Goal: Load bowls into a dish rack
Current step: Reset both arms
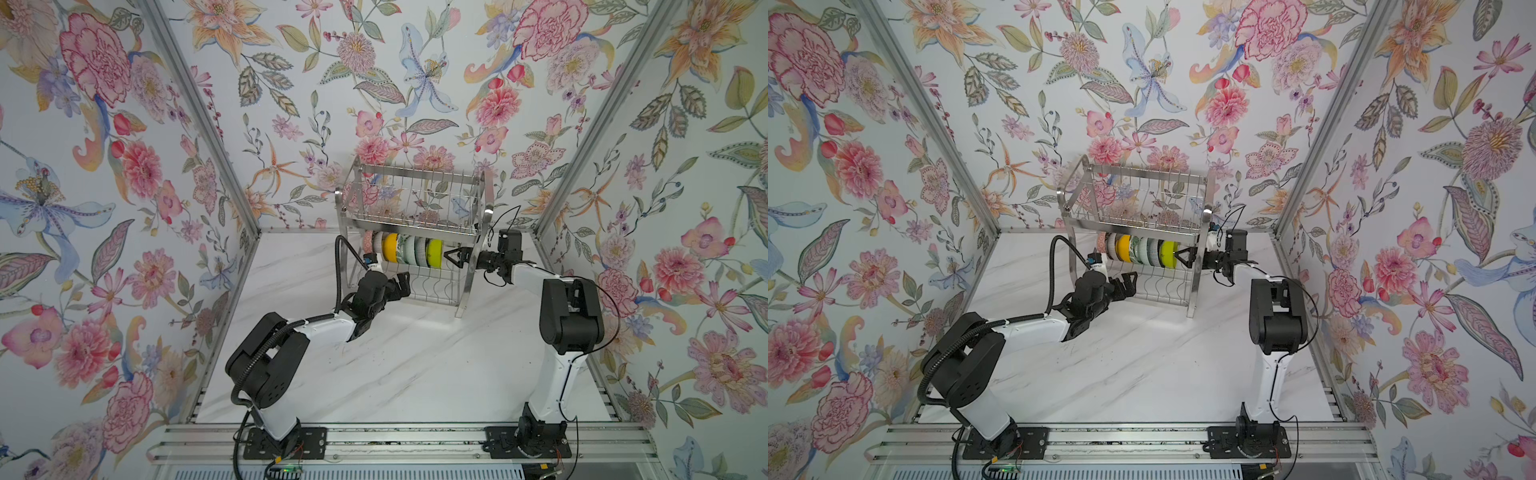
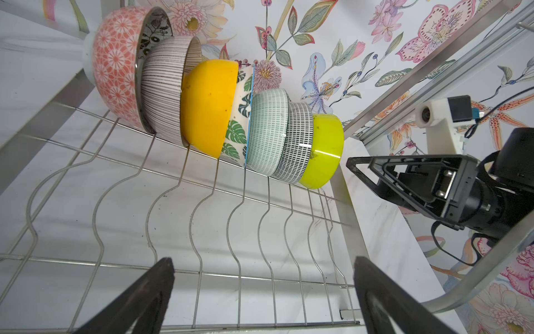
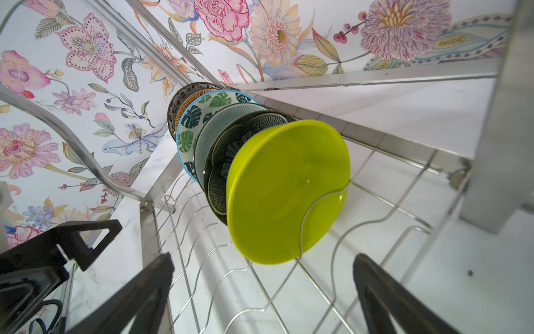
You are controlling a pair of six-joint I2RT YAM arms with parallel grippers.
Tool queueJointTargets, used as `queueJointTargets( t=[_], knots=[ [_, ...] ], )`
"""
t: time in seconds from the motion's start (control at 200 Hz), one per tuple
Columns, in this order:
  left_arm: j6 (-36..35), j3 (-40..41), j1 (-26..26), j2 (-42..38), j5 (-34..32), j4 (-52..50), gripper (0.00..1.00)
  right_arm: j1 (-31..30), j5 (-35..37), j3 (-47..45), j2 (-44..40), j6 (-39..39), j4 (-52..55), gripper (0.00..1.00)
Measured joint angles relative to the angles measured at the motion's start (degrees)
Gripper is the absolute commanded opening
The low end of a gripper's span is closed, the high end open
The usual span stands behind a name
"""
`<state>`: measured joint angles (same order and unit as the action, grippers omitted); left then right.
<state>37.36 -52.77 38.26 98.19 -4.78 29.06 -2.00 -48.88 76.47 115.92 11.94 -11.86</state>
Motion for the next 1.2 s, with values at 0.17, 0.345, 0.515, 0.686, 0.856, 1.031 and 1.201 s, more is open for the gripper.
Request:
queueJointTargets(
  t=[0.17,0.345,0.515,0.686,0.856,1.031,1.201],
  knots=[
    [-0.1,0.0,0.0,-0.1,-0.6,-1.4,0.99,3.5,1.7,-9.5,-6.1,5.8,-8.8,0.99],
    [-1.4,0.3,0.0,-3.0,-2.2,-3.8,0.99,9.3,5.5,-18.4,-12.0,12.1,-16.3,0.99],
    [-3.8,2.2,-0.3,-10.3,-5.6,-6.4,0.99,14.7,14.5,-26.5,-19.3,17.6,-18.0,0.98],
    [-6.9,4.7,-2.5,-18.2,-10.1,-9.4,0.99,15.9,27.1,-29.9,-27.3,18.1,-11.8,0.99],
    [-8.9,8.6,-9.6,-26.4,-16.2,-13.6,0.99,15.9,40.4,-32.7,-34.2,18.1,-5.9,0.99],
    [-9.7,13.7,-17.2,-32.8,-27.2,-17.2,0.99,15.4,51.6,-42.5,-41.2,17.2,-5.8,0.99],
    [-13.7,20.2,-21.8,-33.6,-41.0,-15.1,0.99,13.1,61.5,-53.9,-46.0,13.1,-12.0,0.99]
  ],
)
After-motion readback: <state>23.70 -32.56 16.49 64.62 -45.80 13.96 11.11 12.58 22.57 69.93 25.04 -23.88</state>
